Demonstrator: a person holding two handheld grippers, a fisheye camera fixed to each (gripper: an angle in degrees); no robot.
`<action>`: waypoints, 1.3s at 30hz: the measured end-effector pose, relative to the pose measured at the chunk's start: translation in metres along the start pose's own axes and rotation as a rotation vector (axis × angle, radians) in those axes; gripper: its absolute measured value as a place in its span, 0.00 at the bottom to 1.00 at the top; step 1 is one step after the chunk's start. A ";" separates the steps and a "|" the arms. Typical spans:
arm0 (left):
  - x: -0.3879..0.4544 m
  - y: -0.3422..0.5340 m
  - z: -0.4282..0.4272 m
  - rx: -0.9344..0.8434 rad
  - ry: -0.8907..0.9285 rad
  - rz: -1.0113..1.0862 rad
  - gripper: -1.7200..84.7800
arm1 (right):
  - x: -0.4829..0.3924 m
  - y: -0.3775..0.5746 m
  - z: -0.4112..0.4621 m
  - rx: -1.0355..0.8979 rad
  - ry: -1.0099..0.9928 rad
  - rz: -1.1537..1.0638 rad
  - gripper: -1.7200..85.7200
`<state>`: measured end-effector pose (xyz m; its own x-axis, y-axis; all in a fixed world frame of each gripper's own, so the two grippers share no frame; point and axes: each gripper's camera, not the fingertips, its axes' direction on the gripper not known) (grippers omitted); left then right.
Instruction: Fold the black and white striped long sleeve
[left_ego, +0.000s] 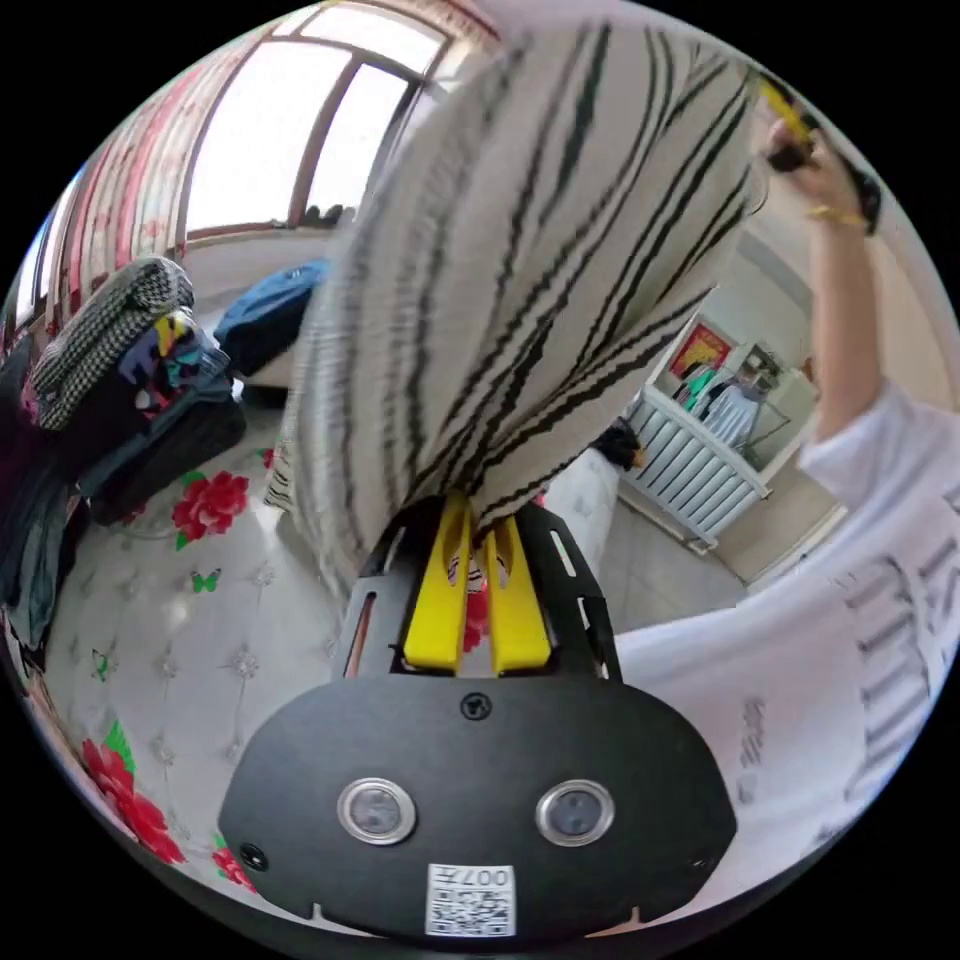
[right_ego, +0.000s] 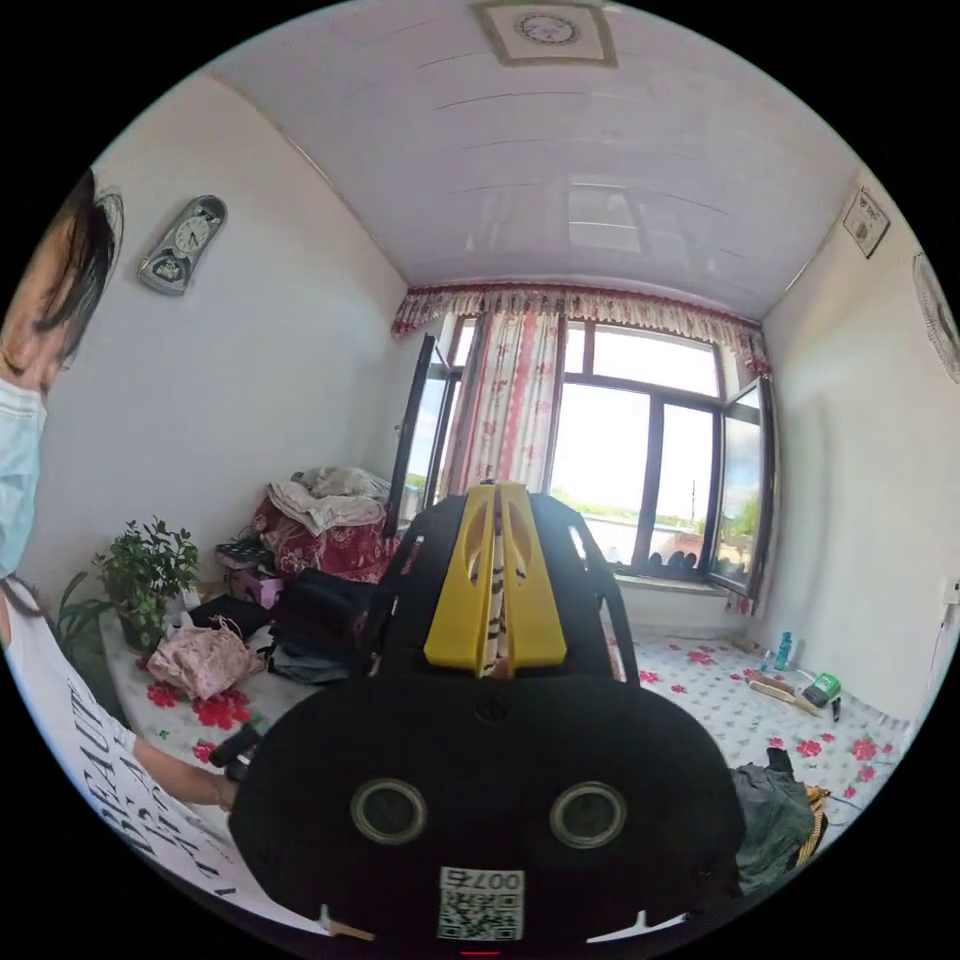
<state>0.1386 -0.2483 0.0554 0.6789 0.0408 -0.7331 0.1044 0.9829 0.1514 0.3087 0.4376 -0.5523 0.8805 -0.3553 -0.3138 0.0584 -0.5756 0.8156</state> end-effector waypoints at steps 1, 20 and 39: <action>-0.005 0.010 -0.050 0.053 0.011 0.008 0.01 | 0.018 0.002 -0.008 -0.012 0.033 0.011 0.02; -0.005 -0.050 -0.281 0.487 -0.451 -0.035 0.04 | 0.125 0.139 0.037 -0.296 0.035 0.098 0.02; -0.245 0.050 -0.001 -0.233 -0.568 -0.671 0.13 | 0.092 0.522 0.371 -1.125 -0.336 0.043 0.09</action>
<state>-0.0235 -0.2085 0.2419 0.7912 -0.5867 -0.1724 0.4990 0.7824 -0.3726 0.2460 -0.1689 -0.3355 0.7331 -0.6321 -0.2508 0.5625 0.3563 0.7461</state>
